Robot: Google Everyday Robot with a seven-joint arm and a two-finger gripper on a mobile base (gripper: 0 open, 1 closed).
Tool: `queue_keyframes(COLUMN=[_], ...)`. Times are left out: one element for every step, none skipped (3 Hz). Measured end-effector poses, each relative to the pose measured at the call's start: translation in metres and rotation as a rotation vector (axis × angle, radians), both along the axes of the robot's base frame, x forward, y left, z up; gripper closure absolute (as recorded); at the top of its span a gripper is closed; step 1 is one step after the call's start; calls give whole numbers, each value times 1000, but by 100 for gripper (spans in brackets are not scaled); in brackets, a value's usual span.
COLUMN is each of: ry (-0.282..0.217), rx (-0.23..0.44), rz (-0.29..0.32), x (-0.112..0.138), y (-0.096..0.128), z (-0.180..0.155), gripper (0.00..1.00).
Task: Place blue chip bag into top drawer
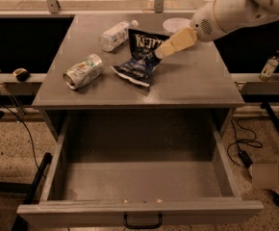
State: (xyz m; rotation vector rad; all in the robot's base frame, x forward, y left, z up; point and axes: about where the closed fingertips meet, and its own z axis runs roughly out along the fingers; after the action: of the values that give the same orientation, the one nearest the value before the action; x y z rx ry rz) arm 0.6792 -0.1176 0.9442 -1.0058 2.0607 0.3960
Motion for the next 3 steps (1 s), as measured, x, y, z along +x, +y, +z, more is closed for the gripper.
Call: queue_keyframes(ry=[11,18,31], rx=[9,16,9], rz=[2,-1,-14], x=[19,33,42], y=[14,21,21], z=[-9,-18,-32], gripper=[0,0,18])
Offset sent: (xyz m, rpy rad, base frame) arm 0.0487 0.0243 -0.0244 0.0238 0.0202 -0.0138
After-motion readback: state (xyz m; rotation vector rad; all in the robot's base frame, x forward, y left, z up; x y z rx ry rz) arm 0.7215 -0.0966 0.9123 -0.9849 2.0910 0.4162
